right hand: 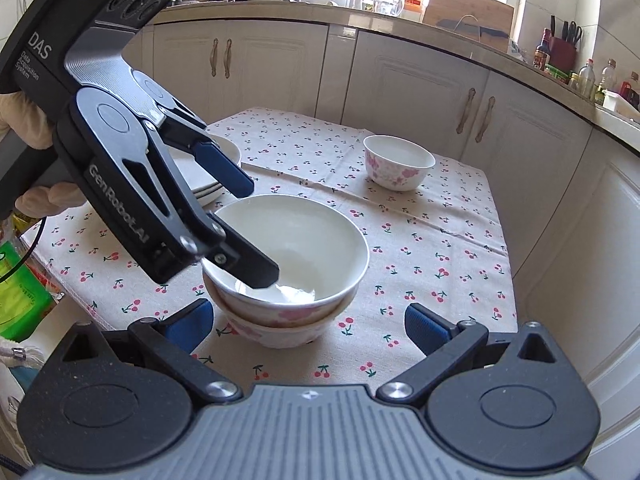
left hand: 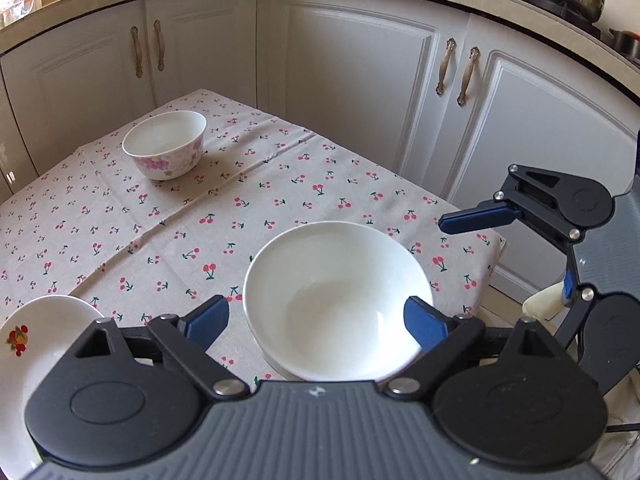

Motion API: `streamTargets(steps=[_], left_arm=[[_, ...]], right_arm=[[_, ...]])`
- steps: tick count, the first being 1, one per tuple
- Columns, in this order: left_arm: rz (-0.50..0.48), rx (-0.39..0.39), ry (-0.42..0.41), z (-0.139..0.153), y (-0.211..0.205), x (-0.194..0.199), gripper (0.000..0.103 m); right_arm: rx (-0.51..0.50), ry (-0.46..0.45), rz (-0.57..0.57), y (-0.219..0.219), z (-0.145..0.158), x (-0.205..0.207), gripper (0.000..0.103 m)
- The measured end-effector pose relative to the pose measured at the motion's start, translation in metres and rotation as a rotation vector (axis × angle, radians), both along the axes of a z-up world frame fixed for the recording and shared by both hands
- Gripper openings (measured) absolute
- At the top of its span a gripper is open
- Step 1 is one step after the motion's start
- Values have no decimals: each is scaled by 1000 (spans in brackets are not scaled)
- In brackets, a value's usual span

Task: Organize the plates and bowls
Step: 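Move the left tool to the third floral bowl and grasp its rim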

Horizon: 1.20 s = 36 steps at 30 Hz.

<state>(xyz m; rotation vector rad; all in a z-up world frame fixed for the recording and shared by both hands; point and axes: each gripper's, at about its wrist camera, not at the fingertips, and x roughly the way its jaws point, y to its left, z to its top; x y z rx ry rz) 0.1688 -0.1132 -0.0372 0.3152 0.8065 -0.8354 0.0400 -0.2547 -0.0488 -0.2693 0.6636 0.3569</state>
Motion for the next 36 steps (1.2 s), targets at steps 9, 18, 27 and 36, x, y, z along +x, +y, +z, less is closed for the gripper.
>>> streamTargets(steps=[9, 18, 27, 36], left_arm=[[48, -28, -57, 21, 7, 31, 97], [92, -31, -97, 36, -1, 92, 97], [118, 11, -83, 21, -20, 158, 97], [158, 39, -63, 7, -37, 218, 97]], right_arm=[[29, -42, 9, -22, 22, 18, 103], [53, -74, -18, -48, 37, 73, 103], [40, -68, -21, -58, 29, 132, 103], [40, -50, 19, -65, 15, 192, 103]])
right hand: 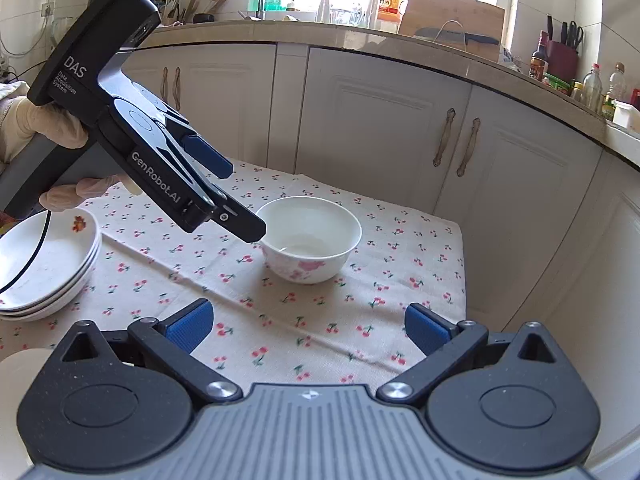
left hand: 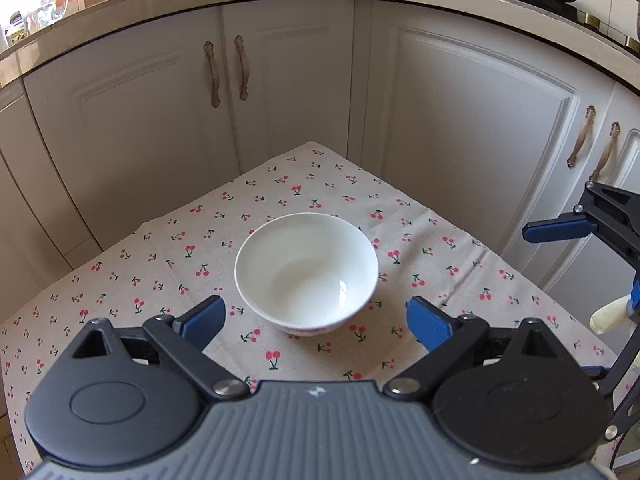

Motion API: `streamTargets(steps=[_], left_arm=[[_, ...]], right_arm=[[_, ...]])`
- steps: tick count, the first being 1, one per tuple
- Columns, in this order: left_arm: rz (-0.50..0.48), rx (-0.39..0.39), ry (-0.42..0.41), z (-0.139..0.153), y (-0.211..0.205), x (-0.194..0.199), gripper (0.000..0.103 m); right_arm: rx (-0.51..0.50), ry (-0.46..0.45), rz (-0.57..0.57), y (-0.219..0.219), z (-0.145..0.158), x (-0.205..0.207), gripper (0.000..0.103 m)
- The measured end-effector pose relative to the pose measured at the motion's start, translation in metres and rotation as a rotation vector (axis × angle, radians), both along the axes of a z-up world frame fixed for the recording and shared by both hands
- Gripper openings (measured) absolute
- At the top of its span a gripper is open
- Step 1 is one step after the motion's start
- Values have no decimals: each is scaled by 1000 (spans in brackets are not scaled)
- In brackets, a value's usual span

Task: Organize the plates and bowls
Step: 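Move the left tool to the third floral bowl and grasp its rim, then lift the floral bowl with the left tool and carry it to the nested bowls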

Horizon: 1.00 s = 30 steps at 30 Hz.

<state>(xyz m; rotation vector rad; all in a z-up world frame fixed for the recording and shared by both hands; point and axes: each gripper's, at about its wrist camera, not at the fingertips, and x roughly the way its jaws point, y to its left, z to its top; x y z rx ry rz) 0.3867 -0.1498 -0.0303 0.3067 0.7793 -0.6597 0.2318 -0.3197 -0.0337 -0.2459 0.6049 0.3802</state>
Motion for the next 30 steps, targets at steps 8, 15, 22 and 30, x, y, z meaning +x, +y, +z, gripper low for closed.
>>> streamTargets(steps=[8, 15, 22, 30], left_arm=[[14, 10, 40, -19, -17, 39, 96], [28, 23, 64, -32, -25, 62, 92], [39, 22, 92, -42, -27, 77, 86], [35, 18, 116, -50, -28, 85, 78]], right_arm=[[5, 27, 93, 4, -17, 52, 103], [-21, 45, 154, 19, -37, 85, 103], [-12, 50, 150, 24, -48, 105, 99], [-9, 70, 143, 26, -55, 117, 90]])
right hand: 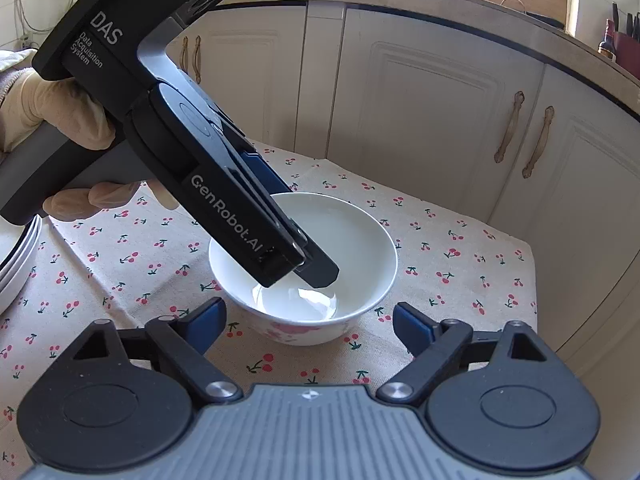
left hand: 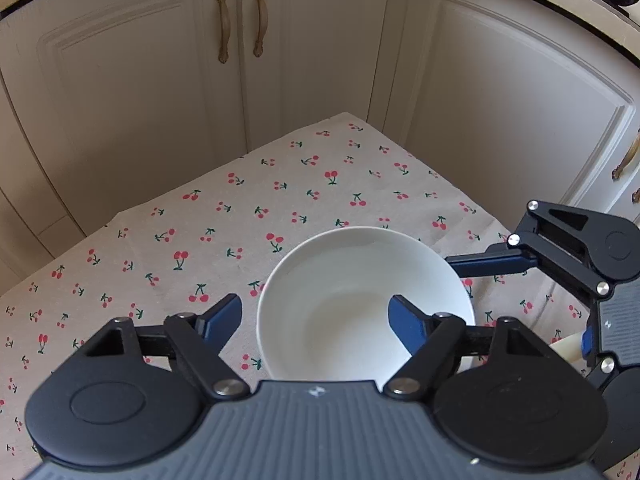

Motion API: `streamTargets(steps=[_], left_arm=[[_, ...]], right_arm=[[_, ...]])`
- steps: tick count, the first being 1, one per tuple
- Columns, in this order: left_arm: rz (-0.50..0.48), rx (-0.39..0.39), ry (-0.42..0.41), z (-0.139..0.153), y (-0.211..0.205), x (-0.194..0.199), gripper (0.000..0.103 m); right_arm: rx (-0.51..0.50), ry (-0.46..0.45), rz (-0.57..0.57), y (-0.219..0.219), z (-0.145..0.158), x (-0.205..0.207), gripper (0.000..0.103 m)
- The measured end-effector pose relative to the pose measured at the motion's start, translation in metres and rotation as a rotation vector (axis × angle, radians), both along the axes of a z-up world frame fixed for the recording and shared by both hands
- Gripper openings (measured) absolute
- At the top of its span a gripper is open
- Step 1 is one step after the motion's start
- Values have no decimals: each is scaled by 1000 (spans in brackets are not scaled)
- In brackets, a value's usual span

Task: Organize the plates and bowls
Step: 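Lift the floral bowl with the left tool and carry it to the nested bowls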

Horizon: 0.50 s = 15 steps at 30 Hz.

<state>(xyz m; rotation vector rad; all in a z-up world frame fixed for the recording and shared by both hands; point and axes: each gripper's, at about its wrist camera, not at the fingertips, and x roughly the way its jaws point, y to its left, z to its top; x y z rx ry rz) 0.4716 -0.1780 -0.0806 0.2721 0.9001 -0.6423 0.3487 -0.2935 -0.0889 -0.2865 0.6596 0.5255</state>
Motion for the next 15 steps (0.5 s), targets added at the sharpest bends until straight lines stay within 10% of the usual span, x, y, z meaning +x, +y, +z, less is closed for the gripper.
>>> streamTargets(steps=[15], left_arm=[[-41, -16, 16, -5, -1, 3, 65]], right_arm=[[8, -21, 3, 4, 1, 0, 89]])
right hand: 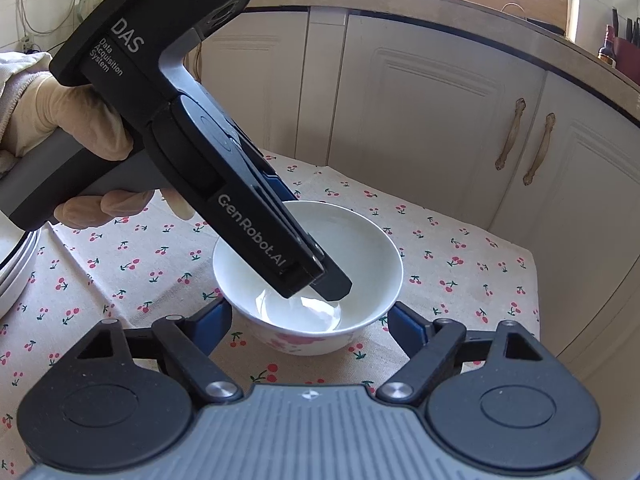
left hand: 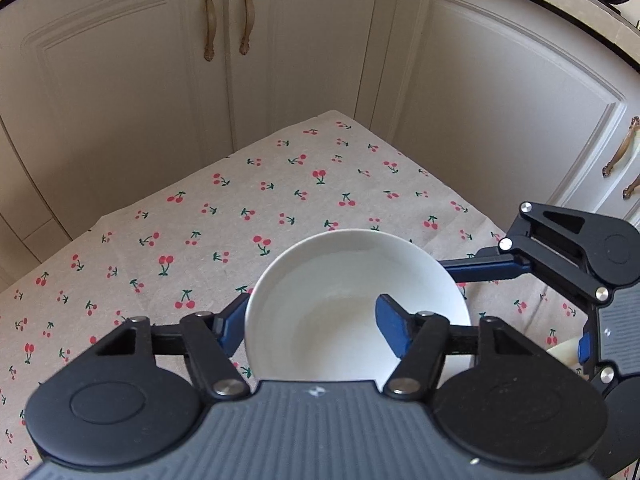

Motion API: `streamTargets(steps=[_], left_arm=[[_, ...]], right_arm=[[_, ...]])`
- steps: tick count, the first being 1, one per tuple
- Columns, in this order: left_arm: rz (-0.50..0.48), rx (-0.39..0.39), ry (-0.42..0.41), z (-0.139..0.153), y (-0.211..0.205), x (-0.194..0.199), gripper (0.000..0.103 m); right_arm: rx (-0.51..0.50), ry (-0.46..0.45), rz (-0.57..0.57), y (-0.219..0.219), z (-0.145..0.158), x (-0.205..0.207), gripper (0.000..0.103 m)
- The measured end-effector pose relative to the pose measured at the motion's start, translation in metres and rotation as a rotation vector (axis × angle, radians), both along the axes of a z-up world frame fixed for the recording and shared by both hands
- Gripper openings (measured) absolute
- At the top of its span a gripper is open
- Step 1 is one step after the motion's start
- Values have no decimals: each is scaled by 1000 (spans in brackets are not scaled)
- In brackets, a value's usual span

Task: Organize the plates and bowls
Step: 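Lift the floral bowl with the left tool and carry it to the nested bowls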

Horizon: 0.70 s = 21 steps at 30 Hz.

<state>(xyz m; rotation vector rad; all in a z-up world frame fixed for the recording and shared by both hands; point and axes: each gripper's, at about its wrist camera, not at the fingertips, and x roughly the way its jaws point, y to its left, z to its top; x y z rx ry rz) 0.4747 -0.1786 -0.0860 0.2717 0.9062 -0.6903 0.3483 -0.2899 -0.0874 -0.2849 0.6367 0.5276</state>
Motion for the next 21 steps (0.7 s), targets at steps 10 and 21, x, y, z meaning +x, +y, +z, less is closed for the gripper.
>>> streamTargets(steps=[10, 21], left_arm=[[-10, 13, -8, 1, -1, -1, 65], [-26, 15, -3, 9, -1, -17, 65]], right_arm=[[-1, 5, -8, 0, 1, 1, 88], [-10, 33, -18, 3, 9, -12, 88]])
